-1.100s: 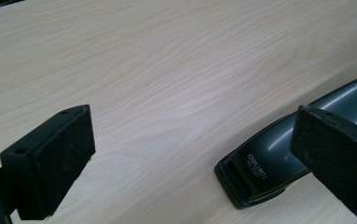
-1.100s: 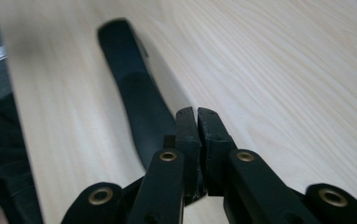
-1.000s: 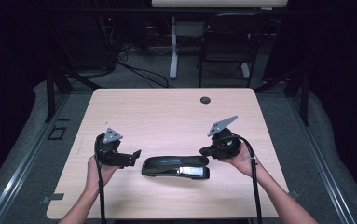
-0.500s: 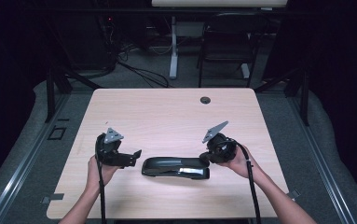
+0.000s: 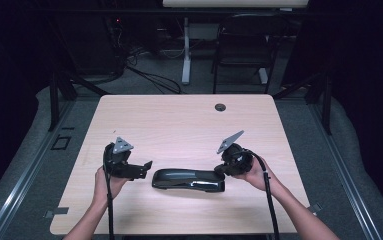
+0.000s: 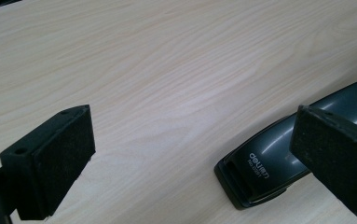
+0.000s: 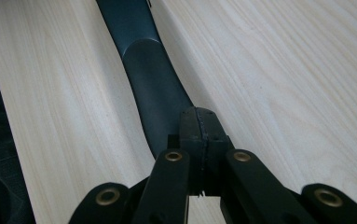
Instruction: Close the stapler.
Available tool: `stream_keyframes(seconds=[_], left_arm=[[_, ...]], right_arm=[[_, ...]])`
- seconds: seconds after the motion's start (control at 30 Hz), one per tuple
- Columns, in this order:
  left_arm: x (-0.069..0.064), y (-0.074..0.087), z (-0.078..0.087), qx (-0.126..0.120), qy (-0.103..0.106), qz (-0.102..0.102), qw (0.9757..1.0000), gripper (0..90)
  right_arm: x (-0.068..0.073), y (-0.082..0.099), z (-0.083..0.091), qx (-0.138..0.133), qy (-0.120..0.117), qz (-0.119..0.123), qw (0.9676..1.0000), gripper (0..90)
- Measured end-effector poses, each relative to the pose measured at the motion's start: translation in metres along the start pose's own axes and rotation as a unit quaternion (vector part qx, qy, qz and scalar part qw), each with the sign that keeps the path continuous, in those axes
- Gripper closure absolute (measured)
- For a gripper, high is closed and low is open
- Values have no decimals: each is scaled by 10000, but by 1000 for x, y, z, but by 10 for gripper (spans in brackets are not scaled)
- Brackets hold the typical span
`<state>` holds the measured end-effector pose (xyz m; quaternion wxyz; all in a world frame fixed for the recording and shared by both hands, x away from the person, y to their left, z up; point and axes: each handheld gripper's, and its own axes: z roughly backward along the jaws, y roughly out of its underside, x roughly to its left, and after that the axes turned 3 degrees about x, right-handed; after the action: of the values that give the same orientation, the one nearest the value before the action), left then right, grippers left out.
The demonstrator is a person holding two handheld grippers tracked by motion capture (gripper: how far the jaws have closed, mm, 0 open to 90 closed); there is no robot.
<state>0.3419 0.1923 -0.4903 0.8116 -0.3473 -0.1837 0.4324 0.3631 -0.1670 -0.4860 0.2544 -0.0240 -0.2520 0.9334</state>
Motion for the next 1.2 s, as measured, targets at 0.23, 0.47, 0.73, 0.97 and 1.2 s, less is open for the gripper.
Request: stream_keyframes(seconds=[0.23,0.47,0.73,0.97,1.2], left_arm=[[-1,0,-1,-29,-5,-9,10000,4],[-1,0,-1,-8,-3,-19,10000,4],[-1,0,-1,-33,-13,-15,10000,4],[-1,0,-1,-13,1,-55,10000,4],[-1,-1,-1,-7,32,-56,10000,3]], right_arm=[[-1,0,-1,8,19,-26,10000,900],[-1,1,-3,38,33,-77,10000,900],[0,0,-4,44,98,-4,9999,900],[6,-3,1,58,295,183,9994,900],[11,-10,12,-228,459,242,9984,859]])
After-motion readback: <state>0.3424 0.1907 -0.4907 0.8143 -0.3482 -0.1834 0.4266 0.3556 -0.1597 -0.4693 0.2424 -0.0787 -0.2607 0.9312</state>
